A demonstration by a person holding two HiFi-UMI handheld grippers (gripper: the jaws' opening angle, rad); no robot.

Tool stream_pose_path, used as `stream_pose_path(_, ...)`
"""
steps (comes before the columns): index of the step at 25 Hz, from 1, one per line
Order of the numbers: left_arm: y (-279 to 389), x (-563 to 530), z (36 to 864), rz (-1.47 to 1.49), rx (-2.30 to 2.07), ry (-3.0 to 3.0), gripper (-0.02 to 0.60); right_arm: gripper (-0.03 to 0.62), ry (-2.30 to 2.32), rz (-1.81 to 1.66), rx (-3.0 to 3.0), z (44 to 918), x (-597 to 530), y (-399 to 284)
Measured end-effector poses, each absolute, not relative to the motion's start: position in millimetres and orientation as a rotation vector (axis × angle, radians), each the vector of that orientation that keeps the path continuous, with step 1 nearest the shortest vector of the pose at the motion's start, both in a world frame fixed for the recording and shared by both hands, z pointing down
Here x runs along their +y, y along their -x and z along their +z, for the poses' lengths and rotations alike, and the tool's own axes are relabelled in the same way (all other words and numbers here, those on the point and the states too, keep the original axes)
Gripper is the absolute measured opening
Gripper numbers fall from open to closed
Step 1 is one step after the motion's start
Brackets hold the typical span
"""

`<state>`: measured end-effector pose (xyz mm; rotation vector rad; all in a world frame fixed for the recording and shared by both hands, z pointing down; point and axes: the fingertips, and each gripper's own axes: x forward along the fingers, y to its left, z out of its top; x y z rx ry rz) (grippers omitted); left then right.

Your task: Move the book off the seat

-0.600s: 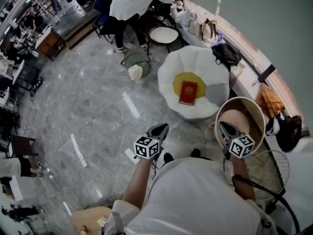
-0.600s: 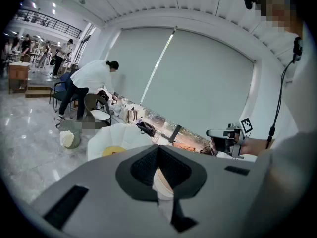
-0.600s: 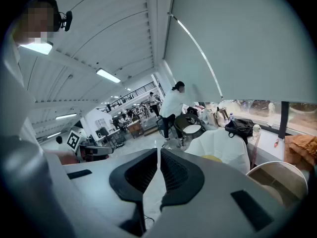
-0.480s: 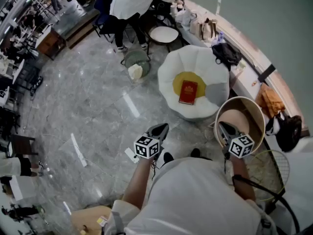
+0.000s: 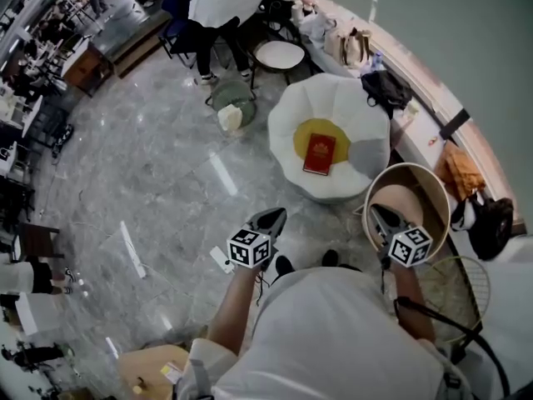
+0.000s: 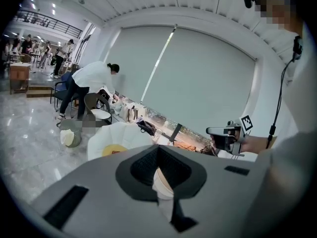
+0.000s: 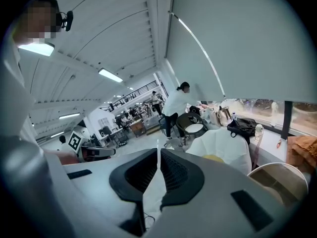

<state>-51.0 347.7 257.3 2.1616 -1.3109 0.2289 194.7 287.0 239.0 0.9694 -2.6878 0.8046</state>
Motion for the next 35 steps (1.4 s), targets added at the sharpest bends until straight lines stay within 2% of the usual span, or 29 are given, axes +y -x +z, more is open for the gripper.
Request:
stream_pose_path(20,9,333,267,0.181,-1.426,-2.093,0.002,0.049,-0.872,0.769,-2.662,258,254,-269)
stream_pose_path(35,17,284,277,0.224,-1.380,-2.104,0.002,0.049,-0.901,0.810,-2.628,271,215,-261)
